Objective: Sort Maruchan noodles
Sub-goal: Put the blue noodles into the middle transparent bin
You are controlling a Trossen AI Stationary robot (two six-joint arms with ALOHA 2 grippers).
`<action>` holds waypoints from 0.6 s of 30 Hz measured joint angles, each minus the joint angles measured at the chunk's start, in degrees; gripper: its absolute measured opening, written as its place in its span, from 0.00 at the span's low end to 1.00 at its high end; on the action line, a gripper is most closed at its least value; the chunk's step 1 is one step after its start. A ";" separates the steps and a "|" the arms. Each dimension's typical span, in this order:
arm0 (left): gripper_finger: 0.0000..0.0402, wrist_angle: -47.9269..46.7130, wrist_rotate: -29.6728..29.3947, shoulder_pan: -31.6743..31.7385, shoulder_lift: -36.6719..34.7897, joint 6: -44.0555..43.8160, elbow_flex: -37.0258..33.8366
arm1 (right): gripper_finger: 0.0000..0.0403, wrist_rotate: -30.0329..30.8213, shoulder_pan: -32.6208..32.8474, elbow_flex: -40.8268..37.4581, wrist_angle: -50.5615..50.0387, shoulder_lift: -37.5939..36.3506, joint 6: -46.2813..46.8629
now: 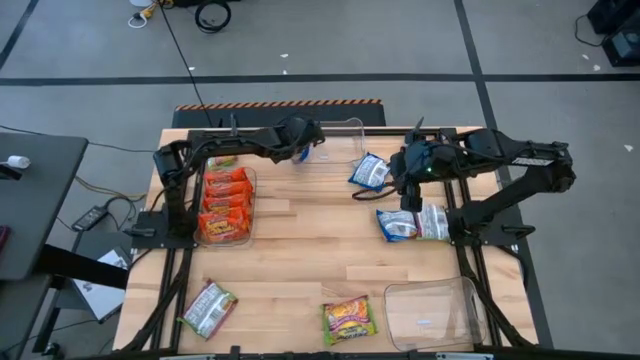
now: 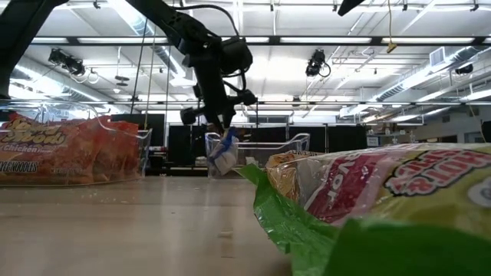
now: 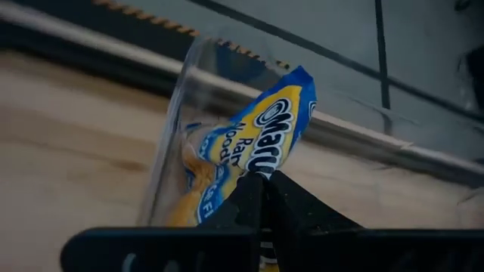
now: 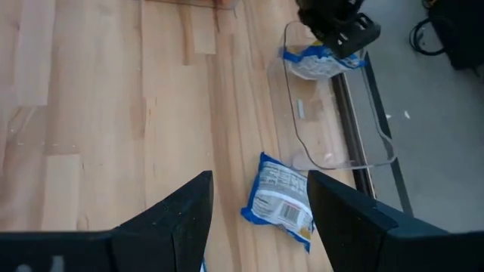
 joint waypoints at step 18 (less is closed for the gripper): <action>0.07 -9.09 10.22 4.09 -0.78 32.65 0.26 | 0.55 -7.29 -7.73 0.00 1.40 0.00 -4.38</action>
